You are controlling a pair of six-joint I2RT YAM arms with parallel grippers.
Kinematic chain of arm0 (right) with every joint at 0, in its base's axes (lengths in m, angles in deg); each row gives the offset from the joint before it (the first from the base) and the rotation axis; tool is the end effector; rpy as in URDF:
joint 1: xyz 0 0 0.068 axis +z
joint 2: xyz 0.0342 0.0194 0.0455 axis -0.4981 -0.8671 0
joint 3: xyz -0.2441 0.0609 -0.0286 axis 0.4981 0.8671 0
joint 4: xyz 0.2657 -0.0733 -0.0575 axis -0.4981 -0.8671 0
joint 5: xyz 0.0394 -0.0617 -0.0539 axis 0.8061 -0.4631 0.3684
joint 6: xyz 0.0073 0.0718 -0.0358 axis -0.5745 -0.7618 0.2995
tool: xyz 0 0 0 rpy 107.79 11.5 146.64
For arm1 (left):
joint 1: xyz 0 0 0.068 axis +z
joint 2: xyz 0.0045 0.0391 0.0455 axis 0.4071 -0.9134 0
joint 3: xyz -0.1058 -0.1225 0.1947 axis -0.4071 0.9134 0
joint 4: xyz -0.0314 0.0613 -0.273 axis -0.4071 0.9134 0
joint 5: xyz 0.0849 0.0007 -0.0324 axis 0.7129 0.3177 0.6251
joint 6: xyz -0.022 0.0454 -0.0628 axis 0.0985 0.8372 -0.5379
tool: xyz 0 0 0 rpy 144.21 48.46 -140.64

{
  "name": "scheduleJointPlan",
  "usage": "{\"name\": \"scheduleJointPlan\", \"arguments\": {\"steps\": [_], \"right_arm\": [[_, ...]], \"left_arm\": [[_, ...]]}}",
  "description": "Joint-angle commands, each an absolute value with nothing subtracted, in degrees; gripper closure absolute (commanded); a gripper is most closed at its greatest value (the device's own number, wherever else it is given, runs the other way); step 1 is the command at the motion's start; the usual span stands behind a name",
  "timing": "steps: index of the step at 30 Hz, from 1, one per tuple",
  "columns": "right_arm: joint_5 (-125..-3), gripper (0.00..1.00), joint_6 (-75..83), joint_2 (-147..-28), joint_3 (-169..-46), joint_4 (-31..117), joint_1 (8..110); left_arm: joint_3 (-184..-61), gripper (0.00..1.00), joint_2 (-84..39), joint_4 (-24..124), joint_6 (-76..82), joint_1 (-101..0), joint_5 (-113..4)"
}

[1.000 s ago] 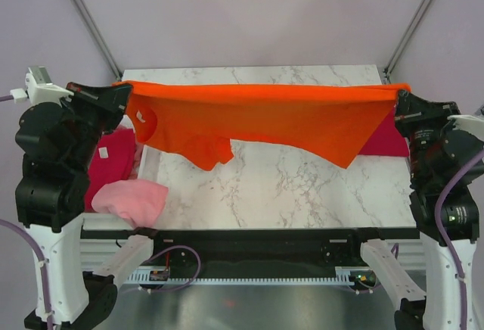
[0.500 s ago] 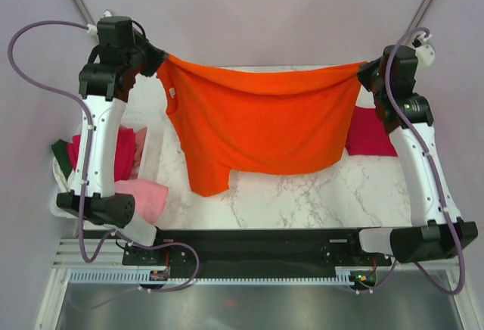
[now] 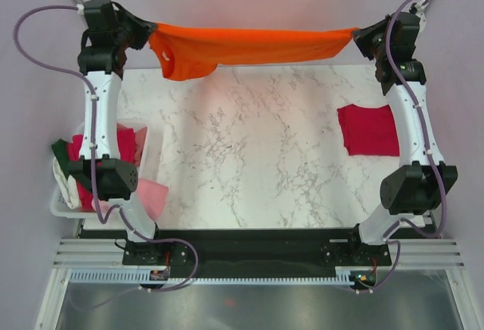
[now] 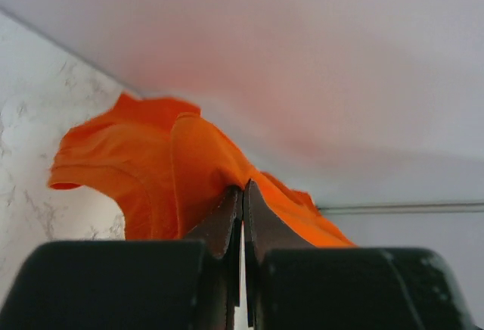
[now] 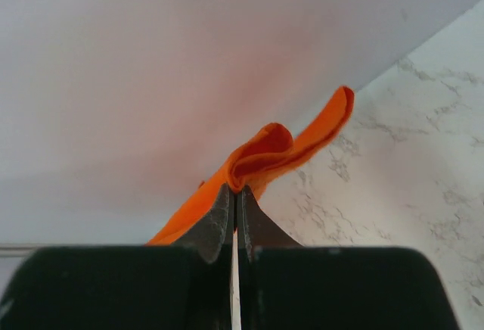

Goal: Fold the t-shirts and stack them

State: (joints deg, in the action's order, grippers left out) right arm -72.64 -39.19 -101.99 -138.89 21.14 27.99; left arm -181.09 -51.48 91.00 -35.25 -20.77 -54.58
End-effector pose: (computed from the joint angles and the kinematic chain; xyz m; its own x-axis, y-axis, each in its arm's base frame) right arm 0.4312 -0.0160 0.4446 -0.0718 0.7668 -0.6378 0.1741 0.6393 0.7490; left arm 0.4330 0.0146 0.4891 -0.2038 -0.7711 -0.6033 -0.1155 0.6308 -0.7673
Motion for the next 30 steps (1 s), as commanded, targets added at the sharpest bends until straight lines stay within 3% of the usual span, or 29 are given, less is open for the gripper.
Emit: {"name": "scheduleJointPlan", "arguments": {"steps": [1,9,13,30], "right_arm": [[-65.5,1.0,-41.55,-105.36,-131.82,27.17,26.8],[-64.79,1.0,-42.0,-103.27,-108.09,37.37,26.71],[-65.84,1.0,-41.03,-100.45,-99.21,39.14,26.8],[-74.81,1.0,-37.25,-72.52,-70.63,33.08,26.8]], "left_arm": [[-167.29,0.98,-52.94,80.13,-33.33,-20.33,-58.92],[-131.77,0.98,-43.37,63.17,-32.1,-20.42,-58.48],[-121.12,0.98,-38.53,60.44,-31.22,-20.42,-58.57],[-91.92,0.98,-17.0,57.62,-25.86,-21.65,-59.71]]}}
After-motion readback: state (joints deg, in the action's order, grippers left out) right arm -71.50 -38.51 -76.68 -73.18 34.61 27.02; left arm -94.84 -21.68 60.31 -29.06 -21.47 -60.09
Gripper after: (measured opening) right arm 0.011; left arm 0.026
